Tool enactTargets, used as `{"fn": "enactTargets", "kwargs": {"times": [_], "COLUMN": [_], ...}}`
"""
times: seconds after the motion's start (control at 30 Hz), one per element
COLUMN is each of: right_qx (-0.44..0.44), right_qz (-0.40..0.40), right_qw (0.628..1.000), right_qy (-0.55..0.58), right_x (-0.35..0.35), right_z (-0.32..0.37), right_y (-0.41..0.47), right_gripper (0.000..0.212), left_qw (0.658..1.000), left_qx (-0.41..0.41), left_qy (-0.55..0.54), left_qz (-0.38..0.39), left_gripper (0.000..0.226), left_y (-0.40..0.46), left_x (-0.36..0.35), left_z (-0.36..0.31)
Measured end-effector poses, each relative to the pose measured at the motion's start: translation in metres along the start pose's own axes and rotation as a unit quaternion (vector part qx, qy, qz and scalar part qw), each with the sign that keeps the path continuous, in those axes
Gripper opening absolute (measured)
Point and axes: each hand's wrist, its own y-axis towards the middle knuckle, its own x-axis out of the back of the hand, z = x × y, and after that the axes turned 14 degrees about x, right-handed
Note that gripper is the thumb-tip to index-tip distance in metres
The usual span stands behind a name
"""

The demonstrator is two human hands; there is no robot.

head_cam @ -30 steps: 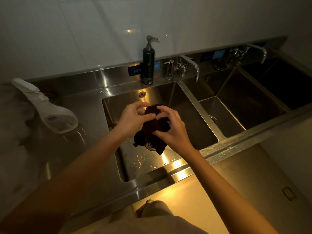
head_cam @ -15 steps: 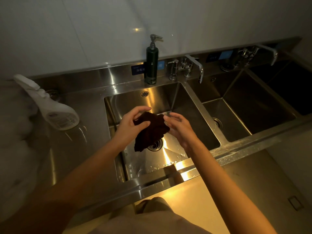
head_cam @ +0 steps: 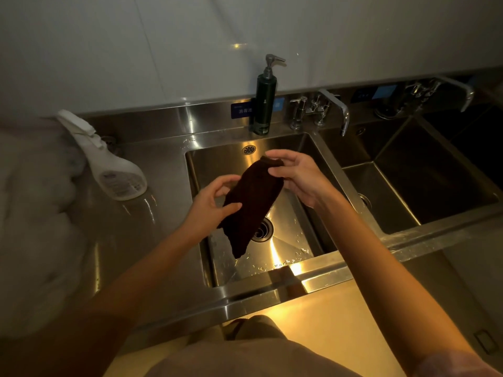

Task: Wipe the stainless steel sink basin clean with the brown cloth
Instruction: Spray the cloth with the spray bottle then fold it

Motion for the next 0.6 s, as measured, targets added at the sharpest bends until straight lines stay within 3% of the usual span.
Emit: {"fn": "enactTargets", "kwargs": {"times": [0.13, 0.37, 0.53, 0.6], "right_qx": [0.025, -0.003, -0.090, -0.146], "right_qz": [0.011, 0.021, 0.106, 0.144], "right_qw": [0.999, 0.996, 0.987, 0.975], "right_qy": [-0.021, -0.091, -0.085, -0.088], "right_x": [-0.008, -0.005, -0.003, -0.001], "right_z": [0.003, -0.017, -0.033, -0.037], "right_y": [-0.003, -0.006, -0.002, -0.001], "right_gripper": [0.042, 0.053, 0.054, 0.065], "left_qw": [0.999, 0.999, 0.997, 0.996], "left_qx": [0.018, -0.049, -0.074, -0.088], "left_qy": [-0.023, -0.020, -0.003, 0.007], "left_qz": [-0.016, -0.008, 0.017, 0.017], "left_gripper": [0.053, 0.052, 0.053, 0.052], "left_y": [-0.002, -0.011, -0.011, -0.012], "left_x": [0.005, 0.010, 0.012, 0.015], "left_z": [0.004, 0.003, -0.001, -0.003]}}
